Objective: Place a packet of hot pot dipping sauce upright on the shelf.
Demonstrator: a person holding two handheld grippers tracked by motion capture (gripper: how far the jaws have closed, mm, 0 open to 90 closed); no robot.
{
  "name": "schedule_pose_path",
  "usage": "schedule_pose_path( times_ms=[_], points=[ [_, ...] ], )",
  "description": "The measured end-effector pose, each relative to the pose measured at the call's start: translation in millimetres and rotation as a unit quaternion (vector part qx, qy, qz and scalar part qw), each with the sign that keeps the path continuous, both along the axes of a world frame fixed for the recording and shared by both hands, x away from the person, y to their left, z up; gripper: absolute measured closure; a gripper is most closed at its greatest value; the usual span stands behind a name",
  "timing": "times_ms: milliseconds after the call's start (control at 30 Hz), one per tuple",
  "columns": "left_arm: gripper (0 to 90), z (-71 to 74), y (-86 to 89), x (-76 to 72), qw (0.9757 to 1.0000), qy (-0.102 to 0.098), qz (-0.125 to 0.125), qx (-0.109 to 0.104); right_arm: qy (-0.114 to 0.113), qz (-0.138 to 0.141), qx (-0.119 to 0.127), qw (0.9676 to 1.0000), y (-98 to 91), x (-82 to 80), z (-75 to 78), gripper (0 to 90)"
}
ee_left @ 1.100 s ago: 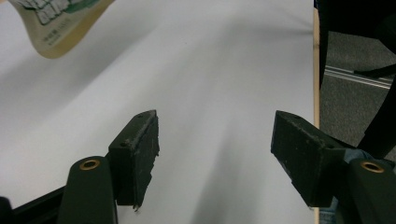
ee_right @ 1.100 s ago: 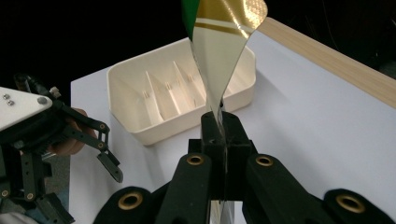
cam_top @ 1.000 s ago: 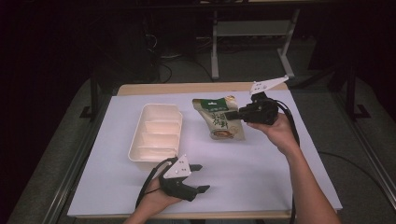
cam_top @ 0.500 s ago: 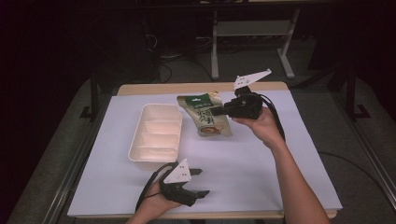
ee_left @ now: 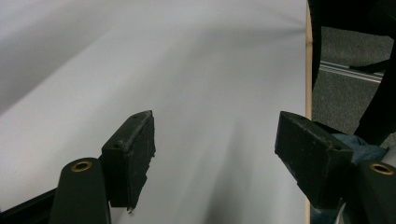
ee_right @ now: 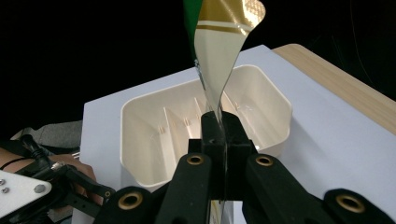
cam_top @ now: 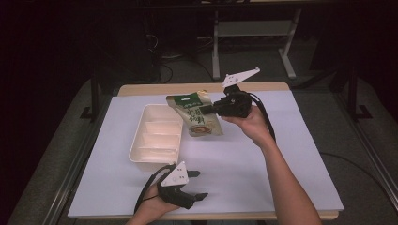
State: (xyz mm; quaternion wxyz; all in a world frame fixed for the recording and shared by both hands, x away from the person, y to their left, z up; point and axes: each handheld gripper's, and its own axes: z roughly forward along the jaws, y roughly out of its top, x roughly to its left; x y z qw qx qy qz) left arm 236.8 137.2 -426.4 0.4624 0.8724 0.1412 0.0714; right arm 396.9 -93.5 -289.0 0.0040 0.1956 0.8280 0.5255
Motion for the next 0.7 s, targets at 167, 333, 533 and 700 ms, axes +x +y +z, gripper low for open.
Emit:
schedule_pose_path(
  times_ms=[167,333,533,700],
  points=[
    [27.7,0.3,0.4,0.4,1.0000,-0.002,0.004,0.001,0.000,0.005,0.004,1.0000,8.3,1.8,-0.2,90.0],
    [27.7,0.3,3.4,-0.6,1.0000,-0.004,0.004,0.003,-0.003,0.013,0.006,0.9999,18.3,2.8,2.4,90.0],
    [27.6,0.2,10.7,-1.1,0.9999,-0.002,0.010,-0.002,-0.007,0.020,0.005,0.9998,31.4,4.1,4.8,90.0],
    [27.6,2.2,13.6,0.0,0.9998,-0.003,0.017,-0.007,-0.007,0.027,0.002,0.9996,42.7,5.3,4.8,90.0]
  ],
)
